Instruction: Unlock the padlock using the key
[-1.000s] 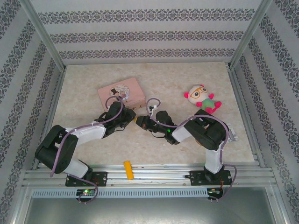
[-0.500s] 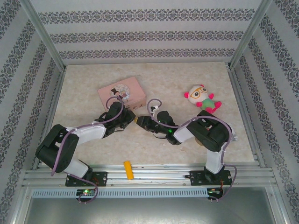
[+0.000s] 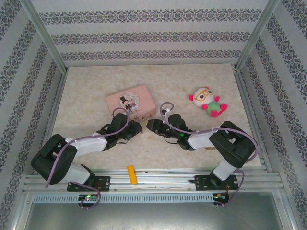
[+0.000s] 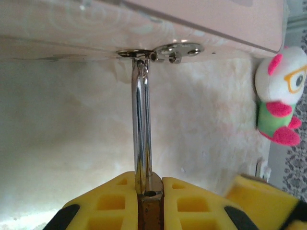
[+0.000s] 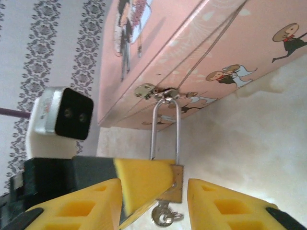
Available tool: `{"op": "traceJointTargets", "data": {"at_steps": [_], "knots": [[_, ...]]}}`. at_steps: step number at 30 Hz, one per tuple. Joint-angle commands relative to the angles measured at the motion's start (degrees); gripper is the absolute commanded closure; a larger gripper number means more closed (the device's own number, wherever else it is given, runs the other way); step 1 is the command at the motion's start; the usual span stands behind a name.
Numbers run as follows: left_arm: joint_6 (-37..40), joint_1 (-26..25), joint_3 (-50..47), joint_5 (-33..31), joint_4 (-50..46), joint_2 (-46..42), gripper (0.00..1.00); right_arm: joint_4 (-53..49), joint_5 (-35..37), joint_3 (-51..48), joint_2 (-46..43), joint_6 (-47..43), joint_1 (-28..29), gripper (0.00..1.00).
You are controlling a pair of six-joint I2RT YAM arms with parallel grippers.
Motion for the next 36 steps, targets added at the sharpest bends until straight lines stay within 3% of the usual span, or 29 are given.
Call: {"op": "traceJointTargets", "data": {"at_steps": [1,7,10,15,23,25,28,36], "knots": [[1.53,-1.47,-2.22,4.3,5.07,-0.01,0.89,-0.95,-1.22,1.03,1.95,-1.04,-0.08,0.59],[1.71,-1.47,-4.49,3.87,5.61,1.7,0.8,-0.42,-1.6,2.67,5.38,-1.57,0.09,0.55],[1.49,-1.47,-4.96,3.78,6.18,2.49,0.65,-0.22,-2.06,3.74,7.06,-2.21,0.0,0.55],[1.18,-1.51,-5.0,3.74,5.7,2.43,0.6,0.48,-2.23,4.58,9.1,-3.62,0.02,0.55],[3.38,-1.39,-3.82,-0.73,-4.9,-7.84,0.37,-1.42,-1.94,4.95,9.24,-6.04,0.1,0.56],[4.89,-1.38,-2.51,-3.22,-10.35,-11.99,0.26,-3.39,-1.1,4.76,8.43,-7.25,0.22,0.56],[7.63,-1.26,-0.01,-7.81,-18.59,-17.51,0.02,-9.46,0.97,5.31,6.71,-10.05,0.58,0.56],[16.31,1.94,9.45,-18.29,-34.86,-21.34,0.01,-39.68,15.13,15.43,2.18,-22.03,6.04,0.55]]}}
